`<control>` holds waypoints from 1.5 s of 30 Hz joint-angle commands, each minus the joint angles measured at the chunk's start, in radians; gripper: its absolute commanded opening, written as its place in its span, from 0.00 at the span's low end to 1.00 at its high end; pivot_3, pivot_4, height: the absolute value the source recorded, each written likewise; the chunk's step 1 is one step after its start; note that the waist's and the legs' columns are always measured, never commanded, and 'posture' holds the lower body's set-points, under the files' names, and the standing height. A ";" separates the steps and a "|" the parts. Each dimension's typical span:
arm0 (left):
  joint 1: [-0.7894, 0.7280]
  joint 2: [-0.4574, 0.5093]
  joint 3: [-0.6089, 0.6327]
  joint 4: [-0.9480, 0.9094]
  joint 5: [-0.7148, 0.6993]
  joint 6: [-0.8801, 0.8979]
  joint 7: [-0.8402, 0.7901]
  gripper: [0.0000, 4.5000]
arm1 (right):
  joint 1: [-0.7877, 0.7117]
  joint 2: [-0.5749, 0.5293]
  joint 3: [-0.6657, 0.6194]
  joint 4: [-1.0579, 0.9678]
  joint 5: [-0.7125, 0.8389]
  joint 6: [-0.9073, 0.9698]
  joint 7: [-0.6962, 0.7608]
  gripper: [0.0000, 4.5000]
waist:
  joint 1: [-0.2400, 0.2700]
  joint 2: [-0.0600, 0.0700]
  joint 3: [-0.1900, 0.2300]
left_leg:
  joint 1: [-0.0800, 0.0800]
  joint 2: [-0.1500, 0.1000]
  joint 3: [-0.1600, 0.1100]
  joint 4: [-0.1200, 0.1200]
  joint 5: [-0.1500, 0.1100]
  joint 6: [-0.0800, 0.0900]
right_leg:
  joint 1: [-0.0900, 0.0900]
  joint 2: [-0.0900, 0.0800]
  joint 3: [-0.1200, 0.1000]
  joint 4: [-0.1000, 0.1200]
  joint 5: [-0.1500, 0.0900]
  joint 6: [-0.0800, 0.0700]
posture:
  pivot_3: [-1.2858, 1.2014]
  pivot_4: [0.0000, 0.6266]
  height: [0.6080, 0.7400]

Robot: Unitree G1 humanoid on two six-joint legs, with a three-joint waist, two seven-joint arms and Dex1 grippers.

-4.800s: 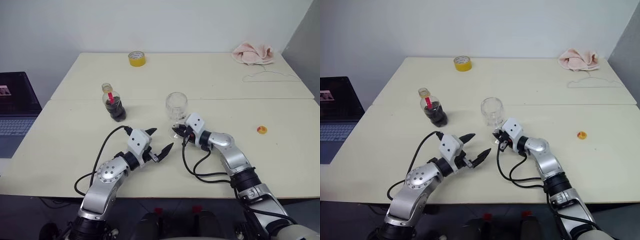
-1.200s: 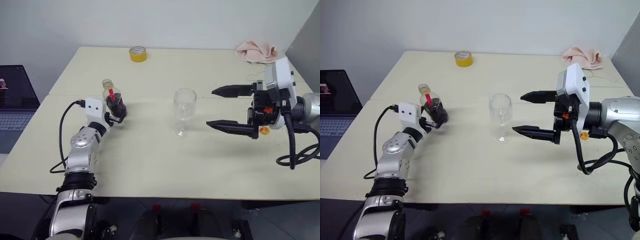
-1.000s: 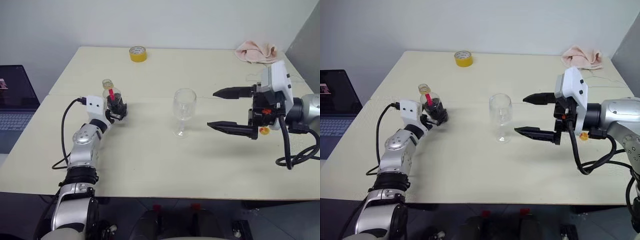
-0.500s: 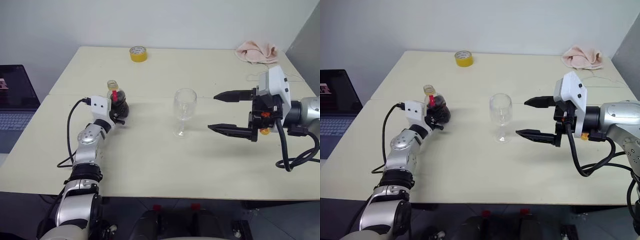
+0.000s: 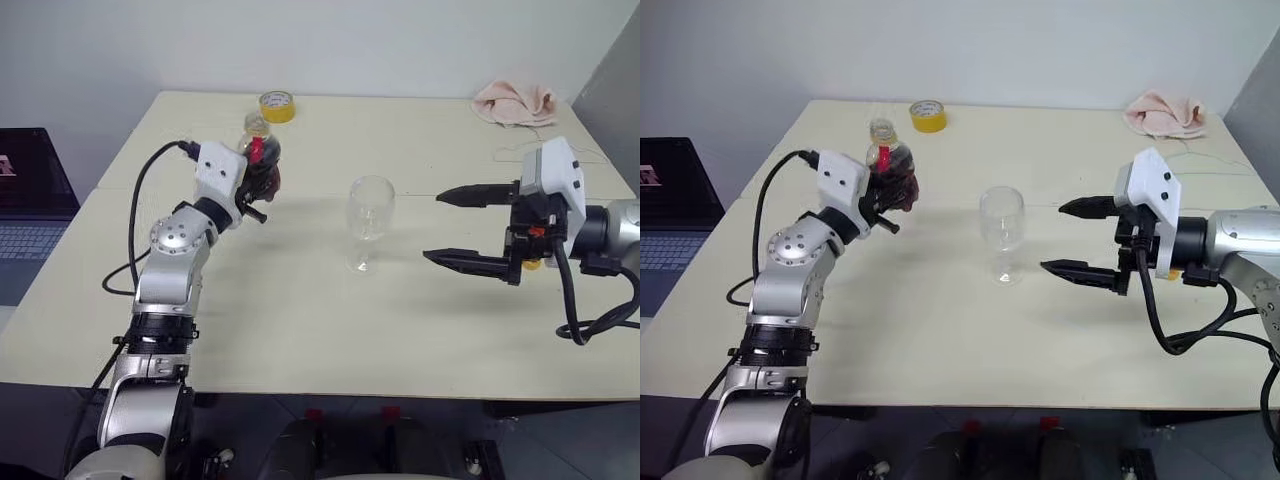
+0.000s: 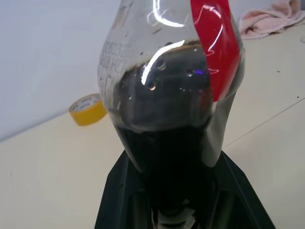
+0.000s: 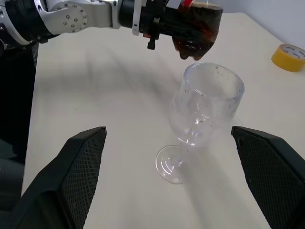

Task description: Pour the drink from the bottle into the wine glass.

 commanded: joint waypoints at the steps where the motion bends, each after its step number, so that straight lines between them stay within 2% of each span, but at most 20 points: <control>1: -0.081 0.038 -0.017 -0.056 0.049 -0.043 -0.013 0.17 | 0.006 -0.022 -0.051 -0.011 -0.010 -0.013 -0.011 1.00 | 0.000 0.000 0.000 | 0.000 0.000 0.000 0.000 0.000 0.000 | 0.000 0.000 0.000 0.000 0.000 0.000 | 0.52 0.24 1.00; 20: -0.218 0.056 -0.203 0.125 0.315 -0.365 -0.029 0.16 | 0.054 0.017 -0.118 -0.036 0.008 -0.016 -0.129 1.00 | -0.002 0.000 0.000 | 0.000 0.000 0.000 0.000 0.000 0.000 | 0.000 0.000 -0.001 0.000 0.000 0.000 | 0.52 0.24 1.00; 31: -0.286 0.069 -0.236 0.223 0.411 -0.541 -0.025 0.16 | 0.073 0.021 -0.141 -0.058 0.027 -0.011 -0.138 1.00 | -0.003 0.000 0.000 | 0.000 -0.001 0.000 0.000 0.000 0.000 | 0.000 0.000 -0.001 0.000 0.000 0.000 | 0.52 0.24 1.00; 45: -0.315 0.106 -0.282 0.290 0.544 -0.678 0.018 0.16 | 0.097 0.025 -0.138 -0.059 0.010 -0.023 -0.156 1.00 | -0.006 0.000 0.000 | 0.000 -0.001 0.000 0.001 0.000 0.000 | 0.000 0.000 -0.001 0.001 0.000 0.000 | 0.52 0.24 1.00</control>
